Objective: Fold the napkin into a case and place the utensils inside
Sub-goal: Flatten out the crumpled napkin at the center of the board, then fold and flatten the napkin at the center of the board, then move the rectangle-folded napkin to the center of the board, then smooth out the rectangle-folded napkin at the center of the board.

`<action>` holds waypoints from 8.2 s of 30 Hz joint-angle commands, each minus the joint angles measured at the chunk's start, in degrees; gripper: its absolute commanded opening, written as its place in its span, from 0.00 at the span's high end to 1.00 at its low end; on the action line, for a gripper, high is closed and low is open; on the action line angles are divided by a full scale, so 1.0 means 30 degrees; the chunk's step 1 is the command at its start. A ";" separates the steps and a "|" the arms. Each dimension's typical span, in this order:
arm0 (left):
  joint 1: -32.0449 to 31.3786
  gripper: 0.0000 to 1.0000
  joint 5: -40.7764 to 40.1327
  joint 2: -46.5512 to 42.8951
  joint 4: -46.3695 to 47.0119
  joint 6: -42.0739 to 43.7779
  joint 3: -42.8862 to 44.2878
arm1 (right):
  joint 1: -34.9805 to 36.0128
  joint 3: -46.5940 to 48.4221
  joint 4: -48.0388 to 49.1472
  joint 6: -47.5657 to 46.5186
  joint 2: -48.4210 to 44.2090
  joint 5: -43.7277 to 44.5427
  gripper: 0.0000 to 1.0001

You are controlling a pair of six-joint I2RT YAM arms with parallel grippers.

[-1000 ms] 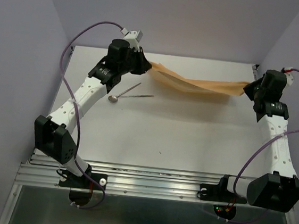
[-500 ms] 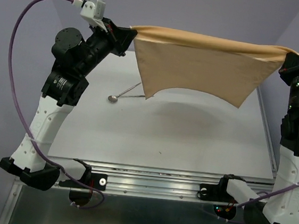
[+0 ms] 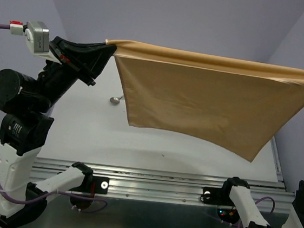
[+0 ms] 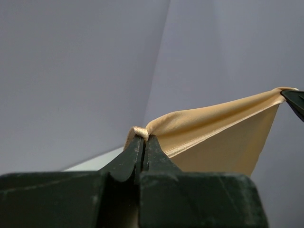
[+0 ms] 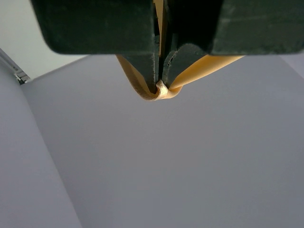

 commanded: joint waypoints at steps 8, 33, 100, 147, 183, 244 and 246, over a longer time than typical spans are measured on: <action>0.0567 1.00 -0.3499 0.1176 0.0440 0.0973 -0.1760 | -0.0389 -0.3089 -0.0452 -0.0786 0.1263 0.4665 0.99; 0.1034 1.00 -0.2242 1.7984 0.2932 0.0622 -0.1830 | -0.0389 -1.0158 0.8134 -0.0287 1.6668 0.3143 0.99; -0.0458 1.00 -0.0220 1.1053 -0.0816 -0.0785 -1.2135 | -0.0565 -2.0058 0.0520 0.2613 0.7360 0.0943 0.99; -0.1864 0.56 -0.3471 1.4736 -0.3191 0.0183 -0.5666 | -0.0565 -1.8652 0.1745 0.2409 0.8525 0.1649 0.57; 0.2676 1.00 -0.4206 2.2887 -0.2137 -0.1194 -0.3844 | 0.2243 -1.6835 0.6114 0.2612 1.9339 -0.1487 0.91; -0.0399 1.00 -0.0864 2.7922 -0.2897 -0.2866 0.7024 | 0.8840 -0.1161 0.4415 0.3726 2.8627 -0.4739 0.87; -0.0399 1.00 -0.1039 2.8217 -0.3510 -0.2661 0.7346 | 0.8840 -0.1160 0.4415 0.3843 2.8686 -0.4594 0.88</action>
